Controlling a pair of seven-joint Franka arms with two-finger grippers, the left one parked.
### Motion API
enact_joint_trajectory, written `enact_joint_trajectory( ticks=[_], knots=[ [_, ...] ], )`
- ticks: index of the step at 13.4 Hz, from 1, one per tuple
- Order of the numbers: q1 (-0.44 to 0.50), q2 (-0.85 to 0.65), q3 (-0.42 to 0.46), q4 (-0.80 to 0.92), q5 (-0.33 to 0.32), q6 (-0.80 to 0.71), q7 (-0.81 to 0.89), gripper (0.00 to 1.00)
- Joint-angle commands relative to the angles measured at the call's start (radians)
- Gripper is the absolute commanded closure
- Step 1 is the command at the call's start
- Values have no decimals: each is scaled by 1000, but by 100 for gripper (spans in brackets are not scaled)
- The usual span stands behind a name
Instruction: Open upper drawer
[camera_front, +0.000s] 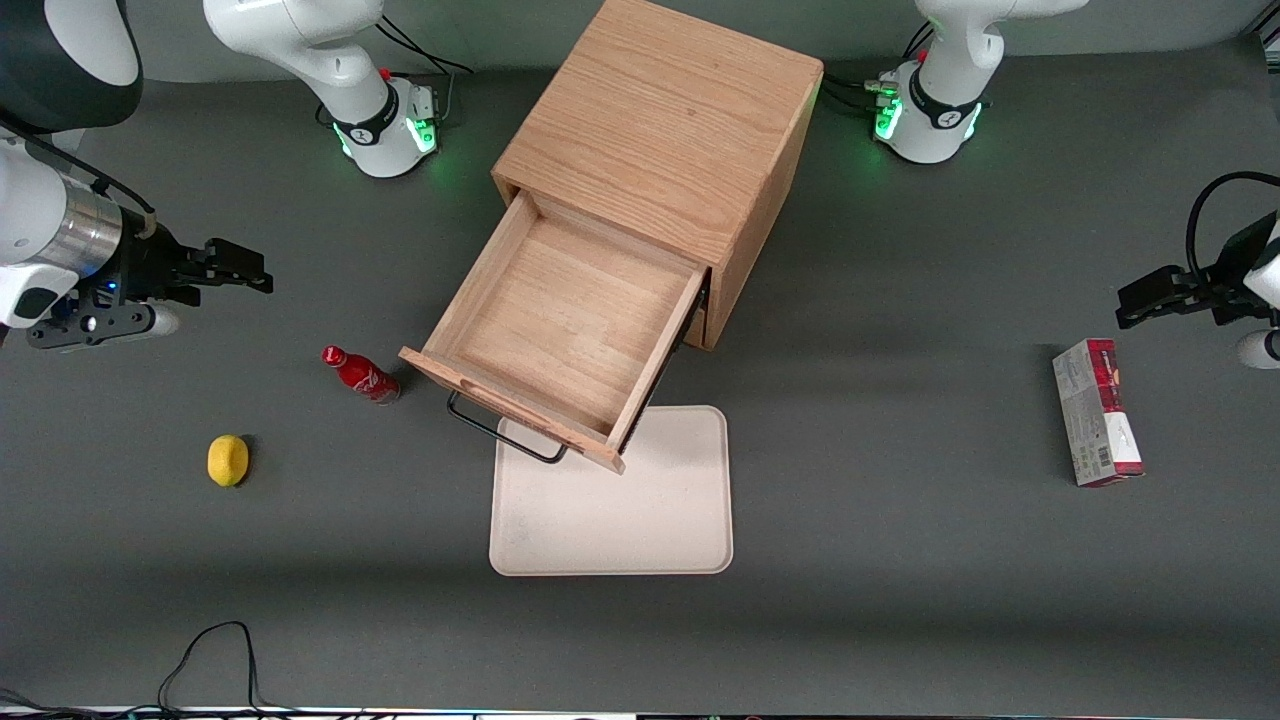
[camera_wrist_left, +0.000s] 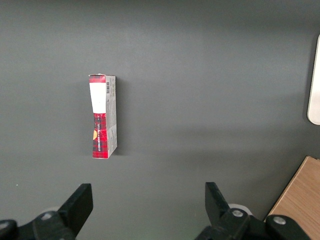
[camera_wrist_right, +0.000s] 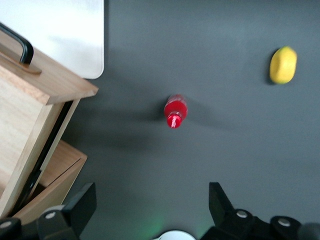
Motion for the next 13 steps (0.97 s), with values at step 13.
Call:
enact_joint_trajectory(
  ticks=[13],
  knots=[
    [-115, -94, 145, -13, -46, 7, -25, 0]
  ],
)
